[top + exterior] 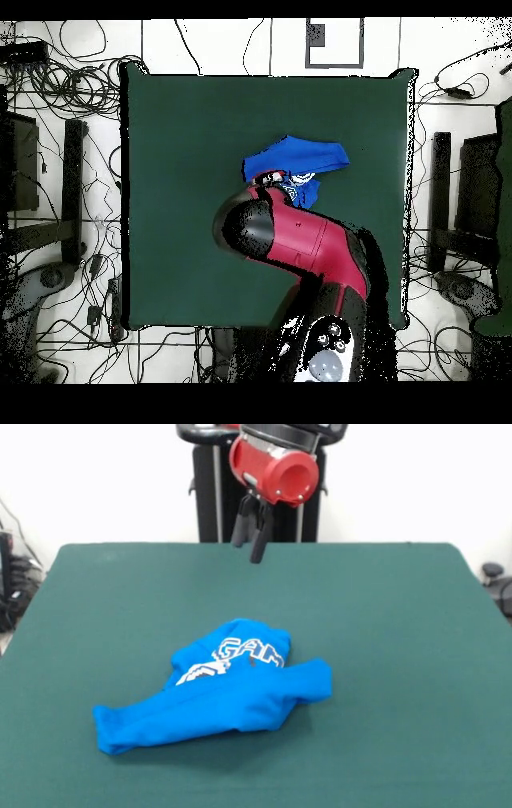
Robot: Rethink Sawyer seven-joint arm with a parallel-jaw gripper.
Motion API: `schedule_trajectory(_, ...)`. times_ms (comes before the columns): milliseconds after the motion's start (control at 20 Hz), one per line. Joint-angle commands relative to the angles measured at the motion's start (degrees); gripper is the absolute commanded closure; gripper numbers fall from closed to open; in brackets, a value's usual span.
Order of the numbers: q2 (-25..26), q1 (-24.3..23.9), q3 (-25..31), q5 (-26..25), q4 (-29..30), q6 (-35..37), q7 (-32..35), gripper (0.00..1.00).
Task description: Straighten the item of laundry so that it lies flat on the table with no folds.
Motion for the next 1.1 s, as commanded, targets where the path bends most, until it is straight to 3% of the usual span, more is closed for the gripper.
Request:
schedule_trajectory(50, 5.4, 3.5, -4.4, -4.0, -10.6, 29.6, 2.0, 1.00)
schedule_trajectory(300, 3.9, 4.0, -4.5, -4.5, -9.4, 30.0, 2.1, 1.00)
schedule_trajectory(750, -1.8, 2.2, 0.5, -7.6, -8.5, 32.1, -4.7, 1.00)
schedule_trajectory(1100, -0.6, 1.2, 1.7, -8.6, -13.1, 35.1, -4.1, 1.00)
